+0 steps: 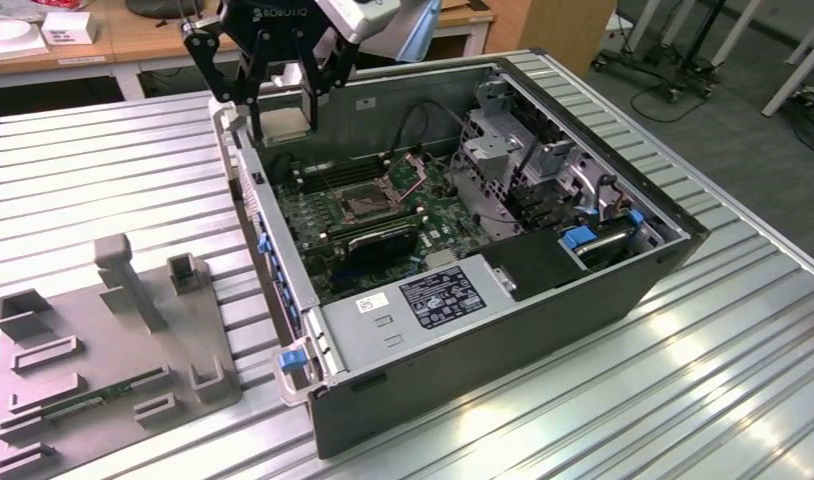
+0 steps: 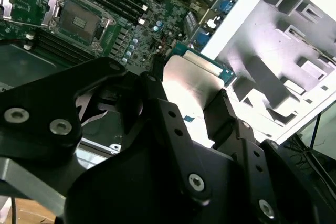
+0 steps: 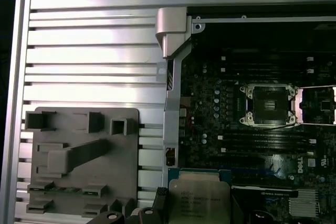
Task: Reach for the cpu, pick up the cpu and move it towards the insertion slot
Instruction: 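Pick up the cpu and move it towards the insertion slot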
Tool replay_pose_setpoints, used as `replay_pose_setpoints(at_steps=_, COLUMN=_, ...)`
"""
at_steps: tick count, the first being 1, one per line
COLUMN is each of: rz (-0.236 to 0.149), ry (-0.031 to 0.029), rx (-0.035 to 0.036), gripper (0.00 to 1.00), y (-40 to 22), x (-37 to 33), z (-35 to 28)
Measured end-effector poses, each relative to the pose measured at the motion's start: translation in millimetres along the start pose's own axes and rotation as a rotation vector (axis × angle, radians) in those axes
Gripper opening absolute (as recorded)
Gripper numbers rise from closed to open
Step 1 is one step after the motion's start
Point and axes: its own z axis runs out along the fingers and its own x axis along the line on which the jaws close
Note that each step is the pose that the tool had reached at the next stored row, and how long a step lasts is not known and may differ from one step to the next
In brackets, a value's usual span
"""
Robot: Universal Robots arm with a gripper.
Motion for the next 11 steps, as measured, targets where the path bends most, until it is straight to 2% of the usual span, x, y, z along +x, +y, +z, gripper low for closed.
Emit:
replay_pose_setpoints(at_steps=5, rz=0.000, ry=0.0001, rx=0.0000, gripper=0.55, y=5.0, x=-7.2, z=0.0)
replay_pose_setpoints(at_steps=11, rz=0.000, ry=-0.0001, rx=-0.0002, gripper=0.55, y=6.5, x=-14.8, z=-0.1)
